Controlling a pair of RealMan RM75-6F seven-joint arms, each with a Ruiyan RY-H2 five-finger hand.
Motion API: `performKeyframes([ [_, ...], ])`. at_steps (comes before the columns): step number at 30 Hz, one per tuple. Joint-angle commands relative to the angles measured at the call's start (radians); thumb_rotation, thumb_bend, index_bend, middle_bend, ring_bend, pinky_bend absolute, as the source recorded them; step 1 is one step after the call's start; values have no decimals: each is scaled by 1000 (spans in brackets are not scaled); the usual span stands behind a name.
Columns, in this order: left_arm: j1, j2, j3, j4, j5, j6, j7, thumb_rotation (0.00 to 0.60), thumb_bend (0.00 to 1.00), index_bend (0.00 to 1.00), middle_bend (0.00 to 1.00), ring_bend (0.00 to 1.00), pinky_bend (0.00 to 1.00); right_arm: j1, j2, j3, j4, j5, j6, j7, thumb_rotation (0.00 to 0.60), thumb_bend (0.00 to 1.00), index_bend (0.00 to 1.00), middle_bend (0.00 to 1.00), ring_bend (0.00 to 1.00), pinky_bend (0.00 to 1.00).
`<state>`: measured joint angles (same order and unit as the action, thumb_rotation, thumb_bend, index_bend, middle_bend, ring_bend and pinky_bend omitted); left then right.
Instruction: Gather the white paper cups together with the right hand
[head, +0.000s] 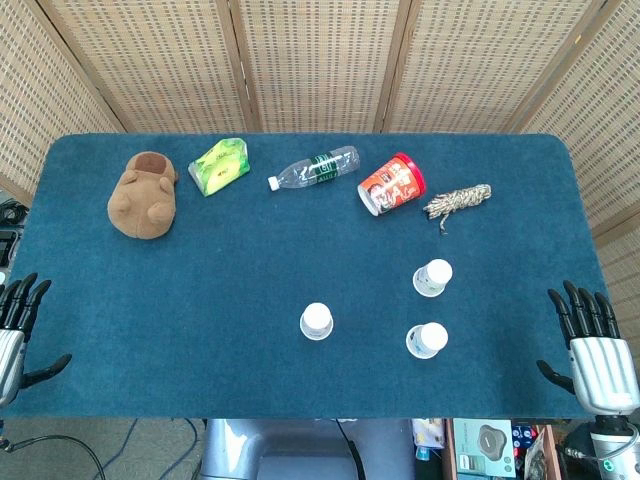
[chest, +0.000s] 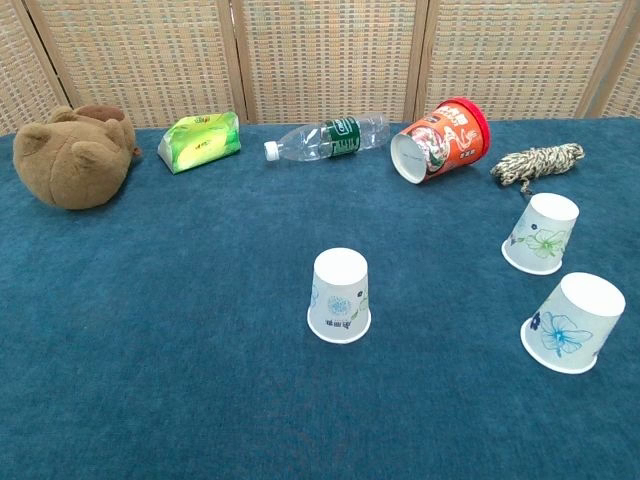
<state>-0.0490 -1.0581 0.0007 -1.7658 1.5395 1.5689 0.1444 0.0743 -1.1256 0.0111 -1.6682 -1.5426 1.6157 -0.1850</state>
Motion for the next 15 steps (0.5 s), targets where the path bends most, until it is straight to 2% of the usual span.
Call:
performKeyframes([
  [1,0,14,5,-14,-10,-18,-8,600,160,0,0,0,0,-4,1,1,-2,-2,-1,-4,600,0,0,0,0,0],
  [5,-2,20,2,-20,-21,-30,-9,600,160,0,0,0,0,-7,1,8,-3,-2,0,-11,600,0,0,0,0,0],
  [8,-6,25,-2,-22,-34,-43,-19,600,160,0,0,0,0,11,13,-4,-10,-26,-42,69,600,0,0,0,0,0],
  [11,-12,26,-6,-21,-41,-57,-24,600,161,0,0,0,0,56,22,-17,5,-74,-112,177,600,0,0,0,0,0],
  [15,-19,30,-13,-25,-47,-69,-27,600,161,0,0,0,0,161,43,-46,33,-133,-282,385,600,0,0,32,0,46],
])
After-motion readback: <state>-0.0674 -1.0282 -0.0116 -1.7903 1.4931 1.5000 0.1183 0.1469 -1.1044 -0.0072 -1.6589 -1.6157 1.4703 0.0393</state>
